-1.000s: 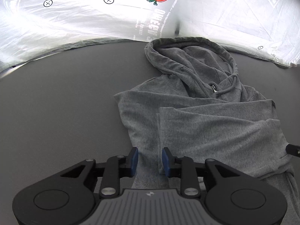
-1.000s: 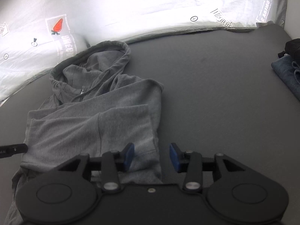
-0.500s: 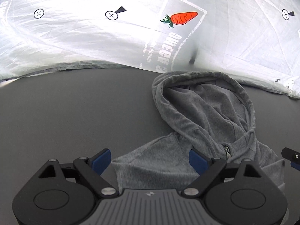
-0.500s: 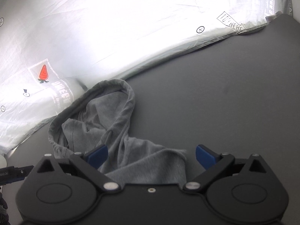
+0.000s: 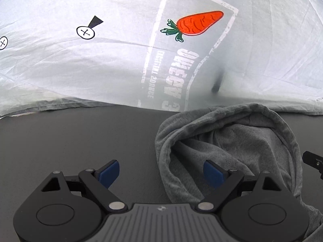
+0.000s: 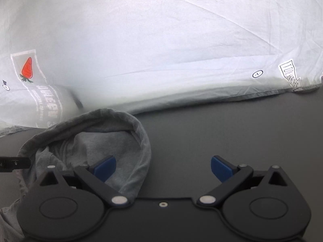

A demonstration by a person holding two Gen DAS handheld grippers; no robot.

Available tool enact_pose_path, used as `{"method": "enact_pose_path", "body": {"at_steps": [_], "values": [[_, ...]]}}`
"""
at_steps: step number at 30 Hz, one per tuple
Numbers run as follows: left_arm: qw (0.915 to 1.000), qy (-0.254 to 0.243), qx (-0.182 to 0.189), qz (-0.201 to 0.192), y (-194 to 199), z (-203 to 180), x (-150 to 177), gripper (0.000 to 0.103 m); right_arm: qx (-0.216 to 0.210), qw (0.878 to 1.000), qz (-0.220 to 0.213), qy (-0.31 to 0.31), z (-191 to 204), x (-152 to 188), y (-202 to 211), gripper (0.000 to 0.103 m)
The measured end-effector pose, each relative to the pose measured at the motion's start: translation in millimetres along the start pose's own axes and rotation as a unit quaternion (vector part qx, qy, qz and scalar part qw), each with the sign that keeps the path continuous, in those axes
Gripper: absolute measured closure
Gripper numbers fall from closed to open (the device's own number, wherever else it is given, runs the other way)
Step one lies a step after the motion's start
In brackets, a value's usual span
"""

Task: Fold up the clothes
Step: 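Lift the hem with both tools and fold it up toward the hood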

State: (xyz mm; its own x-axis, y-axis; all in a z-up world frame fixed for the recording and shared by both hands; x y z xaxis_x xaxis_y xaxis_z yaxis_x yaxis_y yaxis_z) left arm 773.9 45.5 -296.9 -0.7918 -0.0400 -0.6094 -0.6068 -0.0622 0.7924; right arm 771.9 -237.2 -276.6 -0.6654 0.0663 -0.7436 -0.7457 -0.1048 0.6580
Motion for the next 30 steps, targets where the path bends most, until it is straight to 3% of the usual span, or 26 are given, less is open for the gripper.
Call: {"method": "enact_pose_path", "body": {"at_steps": [5, 8, 10, 13, 16, 18, 22, 30], "values": [[0.999, -0.041, -0.014, 0.002, -22.5, -5.3, -7.9, 0.012, 0.011, 0.999, 0.013, 0.049, 6.2, -10.6, -31.0, 0.001], [0.9971, -0.06, -0.046, 0.01, -37.6, -2.3, -7.2, 0.012, 0.033, 0.995, 0.027, 0.091, 11.2, -8.9, -48.7, 0.001], [0.9957, -0.057, -0.073, 0.01, -43.6, 4.4, -8.8, 0.012, 0.063, 0.99, 0.023, 0.122, 11.6, -9.9, -57.1, 0.001], [0.9968, -0.027, -0.074, 0.015, -47.3, 15.1, -15.0, 0.012, 0.096, 0.986, 0.014, 0.139, 7.0, -16.2, -63.5, 0.002], [0.9949, -0.004, -0.101, 0.012, -43.1, 32.4, -25.6, 0.011, 0.135, 0.978, -0.006, 0.156, -1.9, -28.4, -58.4, 0.003], [0.9936, 0.019, -0.111, 0.001, -29.3, 45.2, -33.7, 0.011, 0.146, 0.974, -0.029, 0.172, -3.8, -38.2, -43.4, 0.003], [0.9937, 0.049, -0.095, -0.032, 19.6, 54.3, -42.9, 0.011, 0.155, 0.967, -0.078, 0.186, 0.1, -52.2, 3.5, 0.002], [0.9854, 0.02, -0.094, -0.14, 151.9, 42.5, -50.9, 0.011, 0.158, 0.965, -0.146, 0.151, -3.3, -73.8, 118.7, 0.001]]}}
Point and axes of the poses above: each gripper's, at about its wrist camera, not at the fingertips, and y roughly against the way its jaws point, z to its left, x to its underside, the point moved 9 cm from there along -y, roughly the way its jaws point, and after that the axes turned 1 degree about -x, right-handed, at the moved point
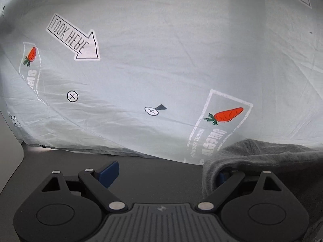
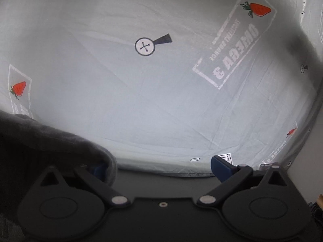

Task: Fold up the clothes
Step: 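Lift the hem with both tools and fold it up toward the hood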

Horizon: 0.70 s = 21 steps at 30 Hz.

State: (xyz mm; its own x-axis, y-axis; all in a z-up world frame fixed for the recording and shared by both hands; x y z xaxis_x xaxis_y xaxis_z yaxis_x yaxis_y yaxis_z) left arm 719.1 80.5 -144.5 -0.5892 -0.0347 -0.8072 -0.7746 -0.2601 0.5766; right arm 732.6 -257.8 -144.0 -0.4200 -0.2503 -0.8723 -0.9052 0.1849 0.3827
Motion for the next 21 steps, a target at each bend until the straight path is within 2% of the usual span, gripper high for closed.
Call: {"method": "enact_pose_path", "body": {"at_steps": [3, 6, 9, 13, 17, 21], "values": [[0.9987, -0.027, -0.01, -0.043, 40.7, 0.0, -14.8, 0.011, 0.009, 1.0, -0.02, -0.01, -14.1, -14.0, 31.4, 0.001], [0.9973, -0.025, -0.012, -0.068, 76.5, 6.1, -24.0, 0.011, 0.019, 0.999, -0.039, -0.025, -26.6, -27.3, 65.0, 0.001], [0.997, -0.008, -0.007, -0.076, 102.9, 16.6, -24.3, 0.011, 0.026, 0.998, -0.058, -0.028, -33.0, -38.5, 98.1, 0.001], [0.9966, 0.01, -0.004, -0.081, 127.7, 29.0, -14.5, 0.011, 0.034, 0.996, -0.08, -0.015, -37.8, -36.7, 137.5, 0.001], [0.9969, 0.023, 0.001, -0.076, 140.0, 35.5, 2.2, 0.011, 0.037, 0.996, -0.075, -0.017, -44.0, -25.5, 155.6, 0.001], [0.9968, 0.015, -0.006, -0.078, 150.5, 34.8, 20.8, 0.011, 0.048, 0.996, -0.073, -0.014, -44.4, -5.7, 168.7, 0.001]]}}
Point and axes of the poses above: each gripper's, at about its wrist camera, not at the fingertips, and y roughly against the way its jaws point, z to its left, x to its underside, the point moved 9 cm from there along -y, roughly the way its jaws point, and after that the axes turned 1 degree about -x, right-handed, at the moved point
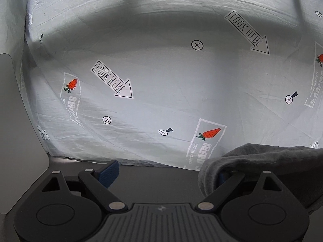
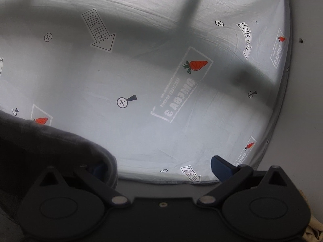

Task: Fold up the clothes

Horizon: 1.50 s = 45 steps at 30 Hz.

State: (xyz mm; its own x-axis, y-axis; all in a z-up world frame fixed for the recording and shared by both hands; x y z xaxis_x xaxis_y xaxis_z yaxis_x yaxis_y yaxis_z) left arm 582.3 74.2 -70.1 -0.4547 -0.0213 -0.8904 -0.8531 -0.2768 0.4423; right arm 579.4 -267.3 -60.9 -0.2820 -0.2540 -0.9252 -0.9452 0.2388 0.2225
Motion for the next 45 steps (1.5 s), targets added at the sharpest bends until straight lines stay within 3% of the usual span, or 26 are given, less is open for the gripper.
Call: {"method": "enact_pose_path", "body": {"at_steps": [7, 13, 18, 22, 27, 32, 35, 39, 41, 45], "values": [[0.9994, -0.031, -0.015, -0.01, 22.4, -4.1, 45.7, 0.011, 0.041, 0.999, -0.005, 0.029, 2.5, 49.6, 31.5, 0.001], [0.996, -0.075, -0.027, 0.041, 12.3, -12.1, 110.7, 0.011, 0.039, 0.995, 0.056, 0.069, 18.5, 115.6, 30.0, 0.001], [0.9851, -0.11, -0.019, 0.131, -20.6, -15.9, 173.5, 0.012, -0.005, 0.986, 0.132, 0.103, 41.3, 171.1, 10.2, 0.001], [0.9727, -0.135, 0.0, 0.188, -36.2, -16.1, 207.3, 0.012, -0.077, 0.968, 0.188, 0.149, 71.8, 210.1, 8.4, 0.002], [0.9687, -0.14, 0.048, 0.199, -27.4, -11.5, 205.0, 0.011, -0.125, 0.962, 0.18, 0.165, 71.4, 198.4, 18.6, 0.002], [0.9569, -0.169, 0.116, 0.206, 0.2, -1.6, 197.7, 0.008, -0.205, 0.948, 0.186, 0.158, 68.1, 181.0, 37.4, 0.002], [0.9552, -0.173, 0.126, 0.205, 16.6, 11.9, 191.7, 0.007, -0.237, 0.943, 0.189, 0.135, 63.4, 170.2, 47.9, 0.002], [0.9699, -0.117, 0.134, 0.166, 21.2, 4.9, 162.7, 0.001, -0.216, 0.959, 0.181, 0.019, 48.1, 148.1, 40.6, 0.002], [0.9762, -0.1, 0.122, 0.148, 10.2, -10.4, 157.1, 0.0, -0.197, 0.962, 0.188, -0.036, 46.7, 145.9, 27.2, 0.003], [0.9746, -0.111, 0.059, 0.185, -30.4, -19.5, 187.6, 0.0, -0.16, 0.96, 0.226, -0.04, 60.3, 176.9, 4.3, 0.003]]}}
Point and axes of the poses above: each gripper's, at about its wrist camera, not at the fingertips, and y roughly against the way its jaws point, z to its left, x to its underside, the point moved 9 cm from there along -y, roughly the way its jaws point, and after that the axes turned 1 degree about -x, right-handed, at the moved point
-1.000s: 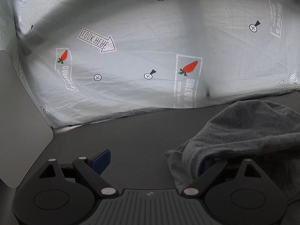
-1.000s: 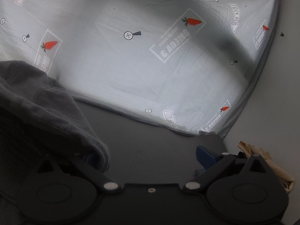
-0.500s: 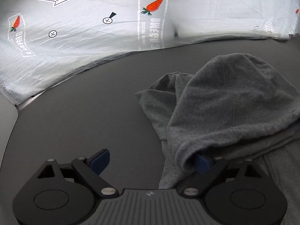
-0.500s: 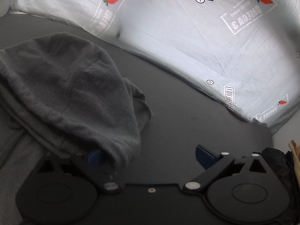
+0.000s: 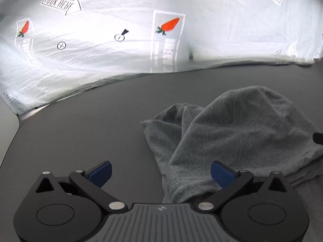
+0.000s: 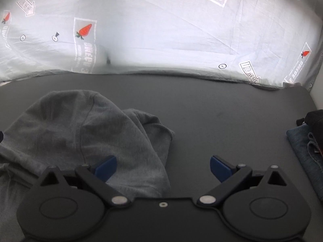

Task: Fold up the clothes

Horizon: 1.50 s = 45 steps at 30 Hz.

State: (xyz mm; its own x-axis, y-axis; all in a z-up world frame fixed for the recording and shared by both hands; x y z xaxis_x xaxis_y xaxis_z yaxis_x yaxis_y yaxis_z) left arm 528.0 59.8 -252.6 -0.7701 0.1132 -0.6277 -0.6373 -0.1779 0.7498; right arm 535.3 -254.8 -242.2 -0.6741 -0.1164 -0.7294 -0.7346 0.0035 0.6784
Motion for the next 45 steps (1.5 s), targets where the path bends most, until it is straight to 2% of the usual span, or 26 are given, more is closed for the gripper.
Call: {"method": "enact_pose_path", "body": {"at_steps": [3, 8, 11, 15, 18, 23, 28, 32, 35, 37, 41, 45], "values": [[0.9996, 0.004, -0.011, 0.024, -22.7, 3.9, 21.0, 0.0, 0.032, 0.999, 0.025, 0.008, -3.3, 20.8, -18.8, 0.003], [0.999, 0.025, 0.003, 0.036, -28.0, 10.8, 21.3, 0.0, -0.005, 0.995, 0.05, -0.087, -23.6, 33.5, -22.8, 0.002], [0.9994, 0.022, -0.003, 0.027, -18.0, 12.1, 15.1, 0.0, 0.0, 0.993, 0.052, -0.11, -29.1, 33.9, -15.8, 0.003], [0.9989, 0.035, 0.023, 0.022, 4.0, 14.7, 21.1, 0.0, -0.011, 0.988, 0.051, -0.142, -29.0, 38.4, 5.2, 0.003], [0.9962, 0.062, 0.047, 0.041, 13.8, 16.8, 40.3, 0.0, -0.022, 0.987, 0.063, -0.147, -21.5, 52.7, 19.4, 0.003], [0.9909, 0.08, 0.069, 0.084, 27.7, 14.1, 92.3, 0.0, -0.034, 0.984, 0.092, -0.149, -6.4, 84.7, 38.2, 0.003], [0.9768, 0.138, 0.108, 0.123, 41.0, 16.0, 142.3, 0.0, -0.018, 0.984, 0.114, -0.139, 2.2, 115.3, 54.5, 0.003], [0.9804, 0.1, 0.121, 0.12, 55.9, 10.8, 161.8, 0.0, 0.005, 0.981, 0.122, -0.153, 2.0, 141.9, 80.5, 0.003], [0.9792, 0.091, 0.136, 0.12, 65.5, 7.7, 171.6, 0.0, 0.012, 0.977, 0.124, -0.172, 0.1, 166.2, 101.4, 0.003], [0.9782, 0.096, 0.138, 0.123, 72.6, 6.4, 177.6, 0.0, 0.006, 0.973, 0.131, -0.192, -1.0, 181.8, 110.7, 0.002], [0.9737, 0.127, 0.14, 0.127, 89.4, 1.7, 192.4, 0.0, -0.014, 0.974, 0.138, -0.176, -2.1, 191.7, 122.5, 0.002], [0.9724, 0.147, 0.127, 0.129, 106.7, -1.7, 208.6, 0.001, -0.04, 0.973, 0.148, -0.173, -2.7, 198.6, 129.7, 0.002]]}}
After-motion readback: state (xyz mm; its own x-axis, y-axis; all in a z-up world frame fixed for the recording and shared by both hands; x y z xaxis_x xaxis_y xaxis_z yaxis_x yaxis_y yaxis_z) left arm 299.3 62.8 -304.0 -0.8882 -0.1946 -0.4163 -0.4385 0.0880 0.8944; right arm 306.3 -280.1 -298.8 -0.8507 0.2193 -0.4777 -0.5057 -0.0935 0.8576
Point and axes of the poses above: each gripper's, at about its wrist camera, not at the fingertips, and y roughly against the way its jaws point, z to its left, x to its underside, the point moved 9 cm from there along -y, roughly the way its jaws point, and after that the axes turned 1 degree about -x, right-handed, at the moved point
